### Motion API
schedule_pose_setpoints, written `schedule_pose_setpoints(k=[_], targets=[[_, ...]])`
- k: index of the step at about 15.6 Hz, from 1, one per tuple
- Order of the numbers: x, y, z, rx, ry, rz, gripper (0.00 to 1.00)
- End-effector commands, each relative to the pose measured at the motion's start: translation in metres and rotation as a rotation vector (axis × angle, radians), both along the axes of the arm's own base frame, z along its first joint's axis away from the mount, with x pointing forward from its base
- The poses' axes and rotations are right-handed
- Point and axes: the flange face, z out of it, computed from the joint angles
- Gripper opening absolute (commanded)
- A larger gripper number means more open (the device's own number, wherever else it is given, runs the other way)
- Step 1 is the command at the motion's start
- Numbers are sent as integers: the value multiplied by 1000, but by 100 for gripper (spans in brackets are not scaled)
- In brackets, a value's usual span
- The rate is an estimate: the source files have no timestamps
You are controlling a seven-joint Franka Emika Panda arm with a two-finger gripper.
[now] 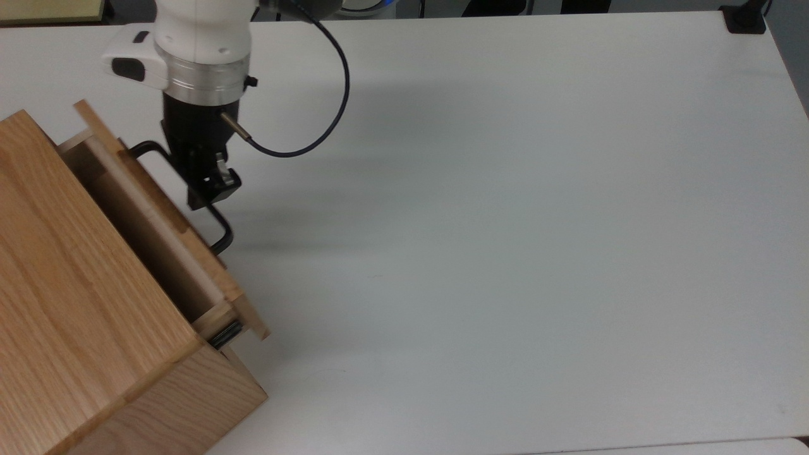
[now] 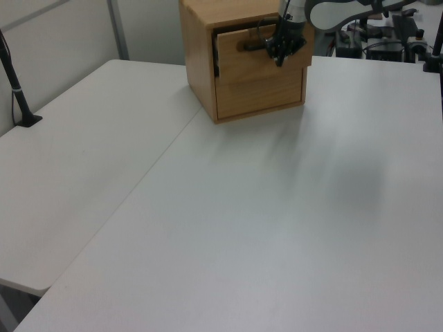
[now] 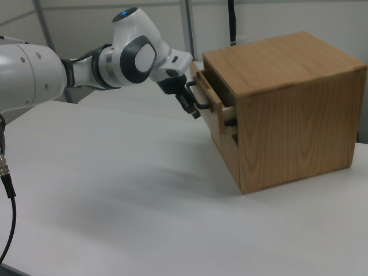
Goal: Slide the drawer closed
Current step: 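Push the drawer front with the gripper into the wooden cabinet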
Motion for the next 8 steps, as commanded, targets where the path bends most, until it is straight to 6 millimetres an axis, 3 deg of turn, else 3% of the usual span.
schedule_pose_setpoints(k=[1, 8], targets=[[8, -14, 12, -48, -79, 44, 0], [16, -24, 14, -171, -148, 125, 0]])
